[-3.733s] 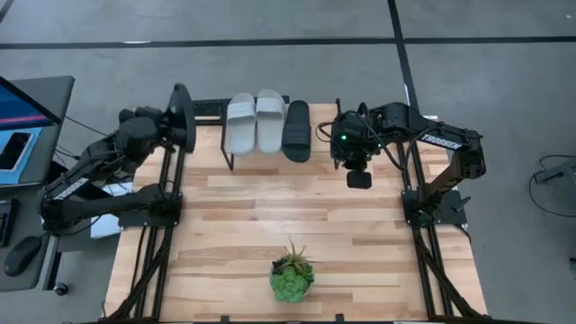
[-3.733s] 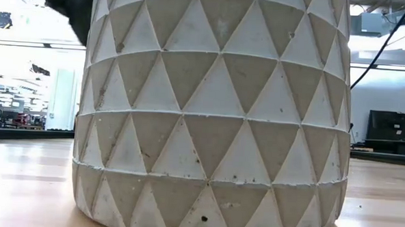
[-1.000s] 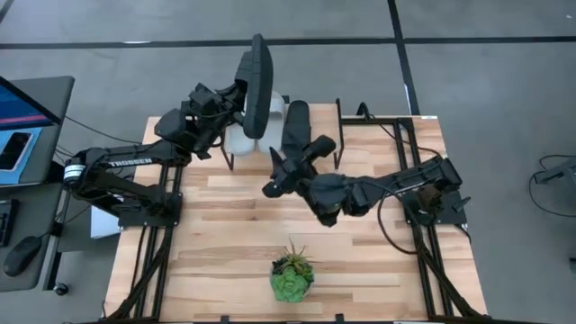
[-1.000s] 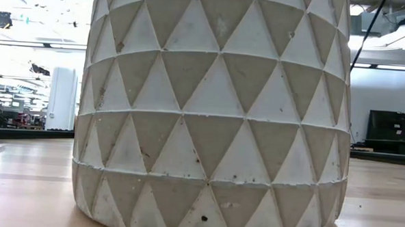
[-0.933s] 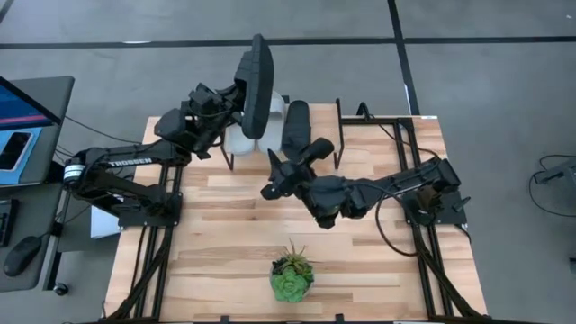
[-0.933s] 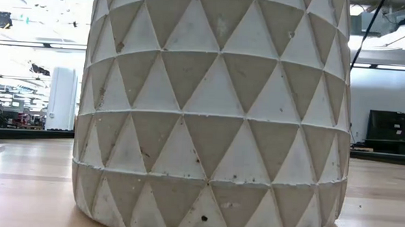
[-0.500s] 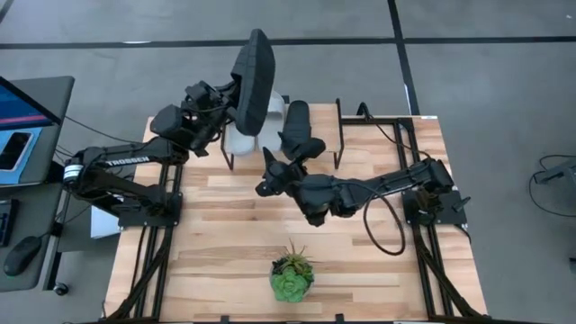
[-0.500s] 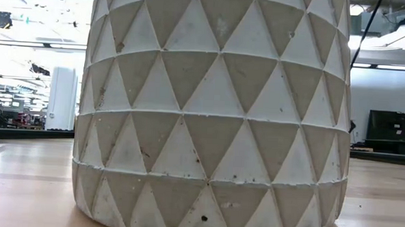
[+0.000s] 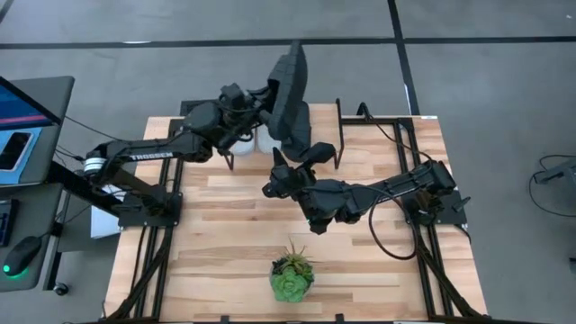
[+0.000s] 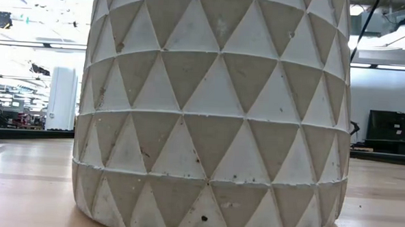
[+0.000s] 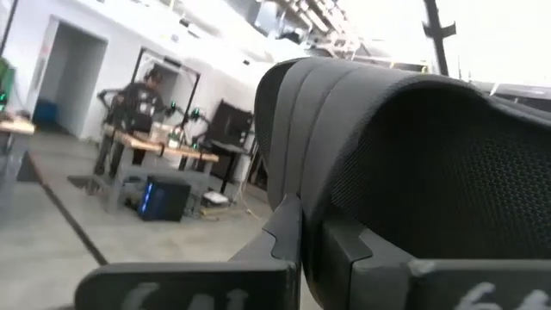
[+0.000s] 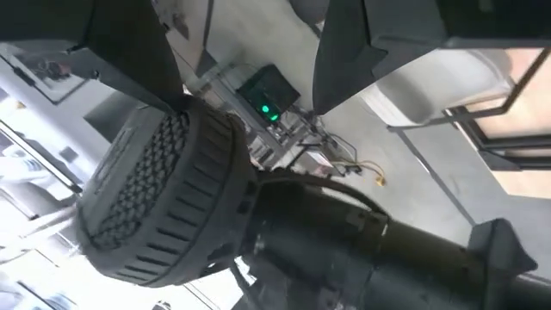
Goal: Pick and place slides into the shelf
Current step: Put the black slide on the shelf
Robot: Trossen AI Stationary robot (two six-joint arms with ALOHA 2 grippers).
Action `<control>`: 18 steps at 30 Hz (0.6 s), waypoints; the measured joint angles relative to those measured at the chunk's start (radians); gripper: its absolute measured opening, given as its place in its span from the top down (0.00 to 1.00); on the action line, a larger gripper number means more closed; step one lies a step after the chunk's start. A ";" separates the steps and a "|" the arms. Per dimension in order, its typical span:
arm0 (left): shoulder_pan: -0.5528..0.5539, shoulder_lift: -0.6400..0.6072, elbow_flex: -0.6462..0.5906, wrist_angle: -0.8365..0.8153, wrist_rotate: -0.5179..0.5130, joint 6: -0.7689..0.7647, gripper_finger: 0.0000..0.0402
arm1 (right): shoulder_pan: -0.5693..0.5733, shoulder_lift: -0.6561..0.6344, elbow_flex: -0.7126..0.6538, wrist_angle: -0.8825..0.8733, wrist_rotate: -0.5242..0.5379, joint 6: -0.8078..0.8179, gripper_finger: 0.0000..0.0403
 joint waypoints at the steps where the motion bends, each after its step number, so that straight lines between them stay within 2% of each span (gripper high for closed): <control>1: -0.005 0.011 0.019 -0.001 0.005 0.009 1.00 | 0.000 0.000 0.000 0.000 0.008 -0.002 0.38; 7: -0.014 0.042 0.081 -0.009 0.008 0.047 1.00 | 0.012 -0.011 0.000 0.001 0.042 -0.027 0.38; 18: -0.015 0.044 0.083 -0.026 -0.009 0.030 1.00 | 0.018 -0.026 0.022 0.026 0.033 -0.040 0.38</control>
